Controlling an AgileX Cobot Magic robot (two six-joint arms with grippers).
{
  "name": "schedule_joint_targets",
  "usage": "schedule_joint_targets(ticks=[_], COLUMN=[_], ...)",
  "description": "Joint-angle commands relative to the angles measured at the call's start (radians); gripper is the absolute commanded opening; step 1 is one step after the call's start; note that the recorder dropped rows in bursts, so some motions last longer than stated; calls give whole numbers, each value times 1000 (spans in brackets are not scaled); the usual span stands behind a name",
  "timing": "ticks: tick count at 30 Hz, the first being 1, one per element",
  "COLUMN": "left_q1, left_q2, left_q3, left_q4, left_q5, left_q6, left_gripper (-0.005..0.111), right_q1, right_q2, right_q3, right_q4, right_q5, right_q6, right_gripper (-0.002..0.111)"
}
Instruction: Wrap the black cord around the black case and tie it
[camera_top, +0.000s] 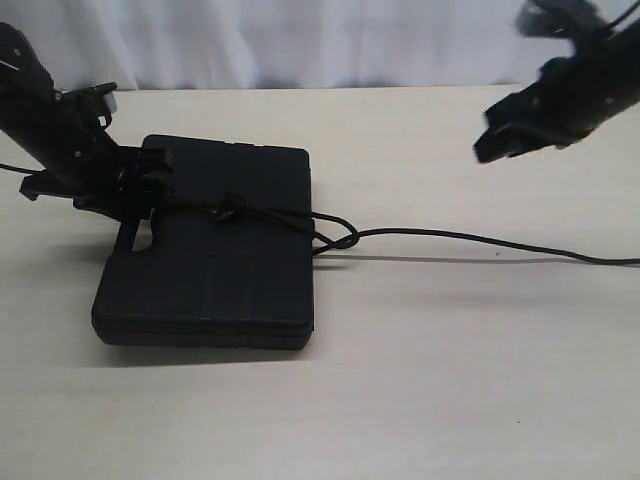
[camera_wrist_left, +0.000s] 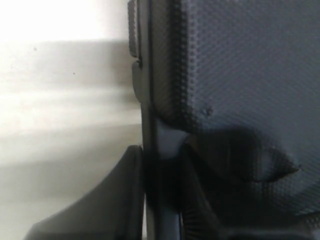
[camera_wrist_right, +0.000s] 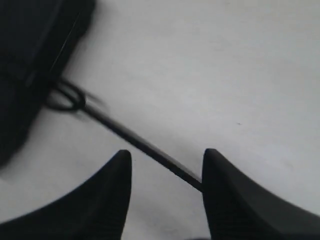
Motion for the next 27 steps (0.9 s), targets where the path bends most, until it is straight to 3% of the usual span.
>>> schedule_joint_targets(ticks=[1, 5, 14, 22, 24, 27], left_q1=[0, 0, 0, 0, 0, 0], left_q2=[-9, -9, -9, -9, -9, -9], left_q3=[-8, -8, -8, -8, -8, -8], left_q4=[-23, -23, -23, -23, -23, -23], left_q5=[-19, -19, -13, -13, -13, -13], left_q6=[26, 26, 28, 28, 28, 28], left_gripper=[0, 0, 0, 0, 0, 0], right_q1=[217, 315, 409, 419, 419, 419], right_q2=[49, 114, 223, 288, 304, 314], right_q3=[-2, -2, -2, -2, -2, -2], right_q4=[-316, -516, -520, -520, -520, -520], right_q5=[-56, -128, -253, -347, -347, -333], right_q6=[-222, -218, -265, -264, -264, -245], right_gripper=[42, 42, 42, 42, 38, 17])
